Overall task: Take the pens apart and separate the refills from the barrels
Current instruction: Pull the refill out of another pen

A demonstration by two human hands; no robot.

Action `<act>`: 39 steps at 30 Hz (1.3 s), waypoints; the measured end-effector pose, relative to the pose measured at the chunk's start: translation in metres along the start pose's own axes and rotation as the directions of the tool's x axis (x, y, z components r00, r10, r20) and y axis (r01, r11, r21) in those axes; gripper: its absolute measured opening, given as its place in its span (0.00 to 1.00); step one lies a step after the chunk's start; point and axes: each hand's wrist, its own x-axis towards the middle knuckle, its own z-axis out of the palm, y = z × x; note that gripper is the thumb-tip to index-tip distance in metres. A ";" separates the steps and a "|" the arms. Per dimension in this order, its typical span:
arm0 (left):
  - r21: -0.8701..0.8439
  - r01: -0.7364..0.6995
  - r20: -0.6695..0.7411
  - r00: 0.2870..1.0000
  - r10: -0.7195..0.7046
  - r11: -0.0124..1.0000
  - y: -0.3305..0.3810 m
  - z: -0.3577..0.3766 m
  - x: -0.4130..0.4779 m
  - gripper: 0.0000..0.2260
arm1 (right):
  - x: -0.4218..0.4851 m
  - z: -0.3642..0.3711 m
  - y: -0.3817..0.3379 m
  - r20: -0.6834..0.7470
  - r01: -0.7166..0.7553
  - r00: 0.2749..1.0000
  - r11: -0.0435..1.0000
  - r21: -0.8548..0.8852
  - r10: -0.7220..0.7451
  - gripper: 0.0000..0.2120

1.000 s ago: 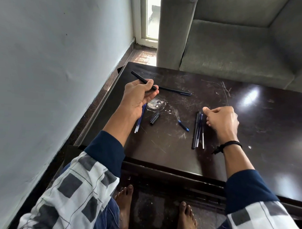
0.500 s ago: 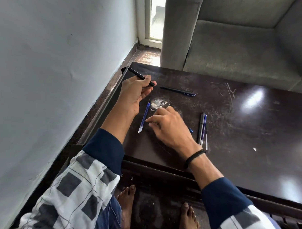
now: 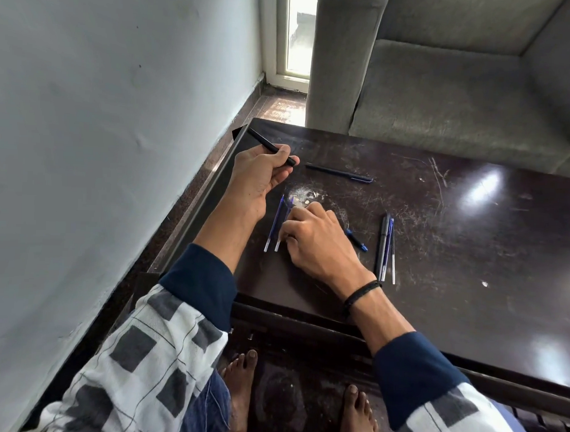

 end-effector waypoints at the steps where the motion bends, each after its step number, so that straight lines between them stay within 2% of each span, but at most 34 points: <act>1: 0.001 -0.001 0.001 1.000 0.001 1.000 0.000 0.000 0.000 0.02 | 0.001 0.000 0.001 -0.018 -0.014 1.000 1.000 -0.003 0.014 0.08; 5: 0.004 0.001 0.001 1.000 -0.001 1.000 -0.001 0.001 -0.001 0.02 | 0.001 0.000 0.003 0.025 0.010 1.000 1.000 -0.028 -0.009 0.11; 8: 0.006 0.001 0.000 1.000 -0.001 1.000 -0.001 0.001 -0.001 0.01 | 0.000 0.000 0.003 0.072 0.045 0.997 0.998 -0.044 -0.042 0.09; 12: 0.014 -0.004 0.003 1.000 0.004 1.000 -0.002 0.001 0.000 0.02 | 0.000 0.000 0.003 0.069 0.074 0.995 0.995 -0.068 -0.069 0.08; 18: 0.013 -0.002 -0.004 1.000 0.002 1.000 -0.003 0.001 0.001 0.02 | -0.004 0.006 0.006 0.066 0.111 0.992 0.991 -0.080 -0.106 0.11; 20: 0.008 -0.002 -0.001 1.000 0.002 1.000 -0.003 0.000 0.001 0.02 | -0.004 0.007 0.006 0.041 0.120 0.992 0.992 -0.038 -0.119 0.10; 23: 0.009 -0.003 0.013 1.000 0.003 1.000 -0.001 -0.001 0.001 0.02 | 0.000 -0.001 0.003 -0.013 0.112 0.994 0.987 0.118 -0.111 0.06; 26: 0.008 0.006 0.035 0.999 -0.006 1.000 0.001 -0.002 0.001 0.02 | 0.005 -0.014 0.003 -0.120 0.079 0.992 0.937 0.341 -0.040 0.05; 31: -0.024 0.051 0.104 0.993 -0.048 0.998 0.000 0.003 0.001 0.02 | 0.008 -0.027 0.021 -0.331 -0.021 0.922 0.882 0.471 0.199 0.05; 33: -0.032 0.080 0.145 0.987 -0.075 0.996 -0.001 0.004 -0.001 0.02 | 0.006 -0.033 0.029 -0.321 -0.120 0.882 0.825 0.553 0.344 0.05; 36: -0.012 0.127 0.201 0.972 -0.122 0.992 -0.004 0.009 -0.005 0.05 | 0.006 -0.036 0.038 -0.210 -0.268 0.818 0.677 0.686 0.536 0.06; 39: -0.014 0.159 0.232 0.961 -0.152 0.987 -0.010 0.015 -0.009 0.08 | 0.006 -0.036 0.044 -0.158 -0.329 0.801 0.645 0.690 0.578 0.06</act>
